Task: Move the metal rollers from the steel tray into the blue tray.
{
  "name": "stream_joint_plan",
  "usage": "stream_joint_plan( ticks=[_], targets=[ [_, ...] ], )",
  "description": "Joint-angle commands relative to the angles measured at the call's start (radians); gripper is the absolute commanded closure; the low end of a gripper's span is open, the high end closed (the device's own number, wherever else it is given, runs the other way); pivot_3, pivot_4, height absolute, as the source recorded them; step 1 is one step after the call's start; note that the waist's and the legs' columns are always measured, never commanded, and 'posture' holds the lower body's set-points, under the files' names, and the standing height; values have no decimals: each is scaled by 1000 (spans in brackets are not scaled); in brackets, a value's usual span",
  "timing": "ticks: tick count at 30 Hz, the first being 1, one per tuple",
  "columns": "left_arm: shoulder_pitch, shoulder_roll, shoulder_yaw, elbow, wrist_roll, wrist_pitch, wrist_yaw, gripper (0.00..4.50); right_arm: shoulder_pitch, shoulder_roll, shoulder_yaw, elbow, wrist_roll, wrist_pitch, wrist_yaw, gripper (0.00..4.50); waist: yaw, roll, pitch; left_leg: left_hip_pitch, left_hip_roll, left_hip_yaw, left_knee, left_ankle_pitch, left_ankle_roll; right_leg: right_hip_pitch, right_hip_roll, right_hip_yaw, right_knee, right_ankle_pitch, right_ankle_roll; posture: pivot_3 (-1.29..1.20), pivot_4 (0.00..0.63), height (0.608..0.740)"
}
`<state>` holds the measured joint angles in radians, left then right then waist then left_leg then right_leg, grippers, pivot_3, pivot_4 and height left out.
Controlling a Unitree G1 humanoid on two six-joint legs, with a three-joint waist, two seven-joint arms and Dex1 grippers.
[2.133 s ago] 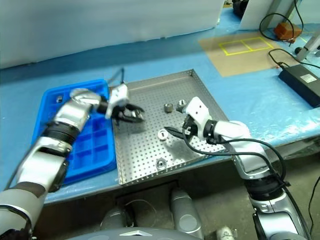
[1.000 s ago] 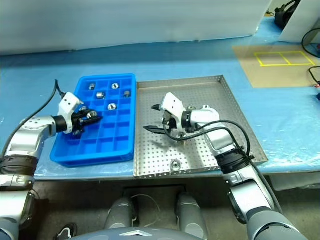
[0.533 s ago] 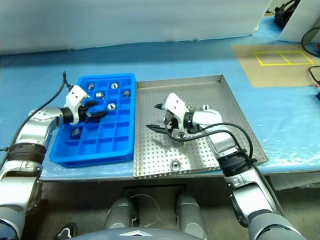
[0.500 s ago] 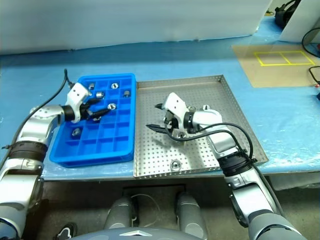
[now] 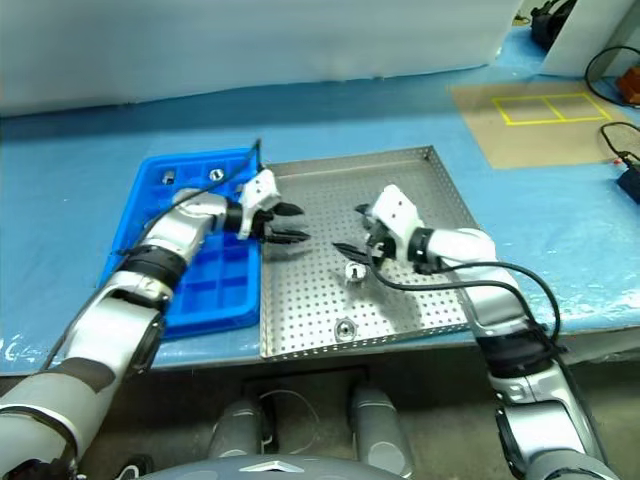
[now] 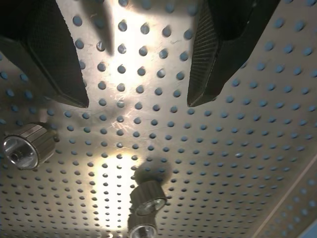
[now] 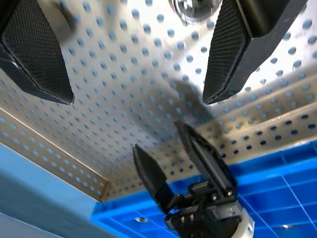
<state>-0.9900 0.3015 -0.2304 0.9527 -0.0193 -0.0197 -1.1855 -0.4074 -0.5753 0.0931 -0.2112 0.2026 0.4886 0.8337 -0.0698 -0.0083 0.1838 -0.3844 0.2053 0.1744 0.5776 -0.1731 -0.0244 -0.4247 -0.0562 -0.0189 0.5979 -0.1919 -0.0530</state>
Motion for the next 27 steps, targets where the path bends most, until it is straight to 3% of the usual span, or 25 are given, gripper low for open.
stream_joint_plan(
  ticks=[1,5,10,17,27],
  targets=[
    [-67,-65,-8,91,28,-90,0,1165,67,-46,-99,-121,35,52,-37,187,-7,0,0,0,0,0,0,0,1,0,0,0,-2,0,1,-722,150,740],
    [-109,-149,-2,162,38,-112,-23,1165,161,-59,-157,-223,52,110,-87,187,-43,0,0,-3,-1,0,0,-2,9,2,-1,0,-11,3,4,-783,150,740],
    [-123,-184,-11,202,69,-142,-68,1165,216,-46,-165,-299,65,153,-142,187,-112,0,0,-5,-2,0,1,-4,13,3,-1,-1,-15,3,4,-822,150,740],
    [-109,-171,-22,205,103,-152,-132,1165,234,-40,-155,-322,72,163,-187,187,-189,0,0,-8,-2,-1,4,-5,14,3,-1,-4,-19,4,7,-834,150,740],
    [-78,-121,-27,123,101,-93,-291,1165,236,-37,-126,-313,79,153,-205,187,-222,0,0,-12,-3,-2,4,-8,19,5,-3,-6,-26,5,9,-816,150,740]
  ],
)
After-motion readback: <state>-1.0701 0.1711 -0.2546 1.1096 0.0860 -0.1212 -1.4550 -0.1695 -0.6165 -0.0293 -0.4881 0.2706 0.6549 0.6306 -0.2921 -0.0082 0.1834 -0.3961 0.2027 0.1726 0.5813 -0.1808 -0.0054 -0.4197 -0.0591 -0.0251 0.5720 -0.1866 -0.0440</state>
